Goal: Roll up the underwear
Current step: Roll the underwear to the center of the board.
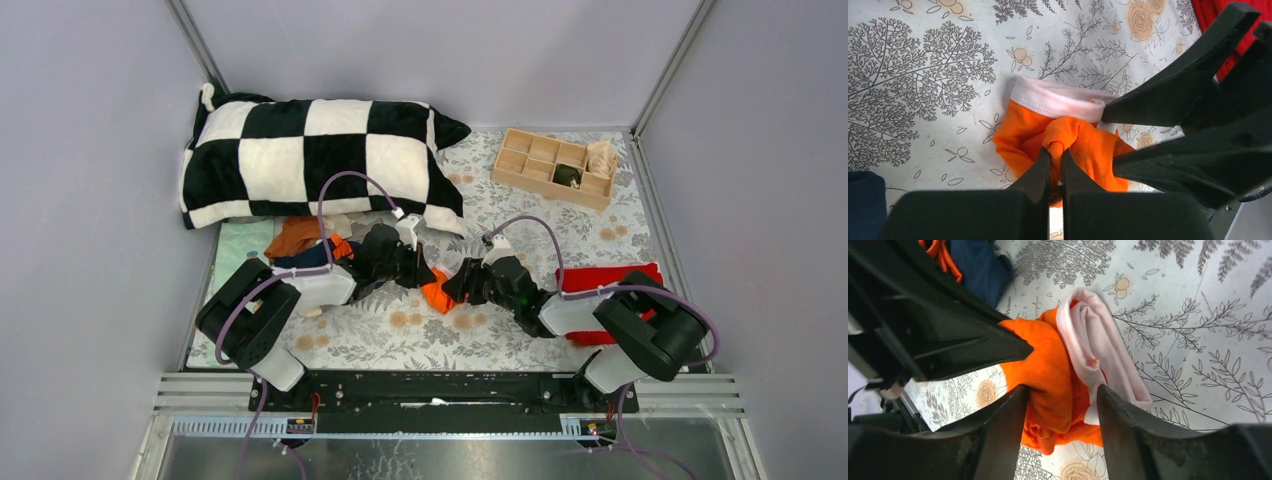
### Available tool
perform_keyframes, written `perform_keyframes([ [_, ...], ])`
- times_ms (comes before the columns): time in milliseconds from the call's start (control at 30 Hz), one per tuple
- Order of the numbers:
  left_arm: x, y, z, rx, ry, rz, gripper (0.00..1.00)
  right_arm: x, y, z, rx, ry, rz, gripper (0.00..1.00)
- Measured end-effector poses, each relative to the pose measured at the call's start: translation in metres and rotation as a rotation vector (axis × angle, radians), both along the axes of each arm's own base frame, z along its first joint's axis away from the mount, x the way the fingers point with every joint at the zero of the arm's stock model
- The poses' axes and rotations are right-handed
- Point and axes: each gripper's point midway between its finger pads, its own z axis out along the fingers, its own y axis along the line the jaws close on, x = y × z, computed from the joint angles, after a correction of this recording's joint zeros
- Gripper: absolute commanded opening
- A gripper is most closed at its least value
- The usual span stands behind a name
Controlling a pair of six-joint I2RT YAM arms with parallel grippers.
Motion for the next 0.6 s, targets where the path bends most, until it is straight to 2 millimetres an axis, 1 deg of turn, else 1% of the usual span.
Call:
perform_keyframes([
  [67, 0.0, -0.001, 0.0, 0.007, 0.002, 0.0, 0.0, -0.001, -0.003, 0.007, -0.012, -0.033, 0.014, 0.67],
  [167, 0.0, -0.003, 0.0, 0.016, 0.007, 0.0, 0.0, -0.003, -0.008, 0.027, -0.016, -0.105, 0.038, 0.69],
  [333, -0.001, -0.003, 0.0, 0.032, 0.015, 0.004, 0.0, -0.002, -0.014, 0.08, -0.013, -0.303, 0.081, 0.69],
  [400, -0.001, -0.003, 0.0, 0.044, 0.021, 0.007, 0.0, -0.003, -0.02, 0.094, -0.027, -0.393, 0.099, 0.69],
  [467, -0.001, -0.003, 0.0, 0.052, 0.025, 0.008, 0.0, -0.007, -0.028, 0.099, -0.061, -0.48, 0.125, 0.68],
  [533, -0.001, -0.003, -0.001, 0.069, 0.036, 0.013, 0.0, -0.011, -0.037, 0.095, -0.137, -0.568, 0.165, 0.68],
  [600, -0.002, -0.002, -0.001, 0.087, 0.048, 0.017, 0.0, -0.011, -0.041, 0.091, -0.202, -0.625, 0.206, 0.68],
])
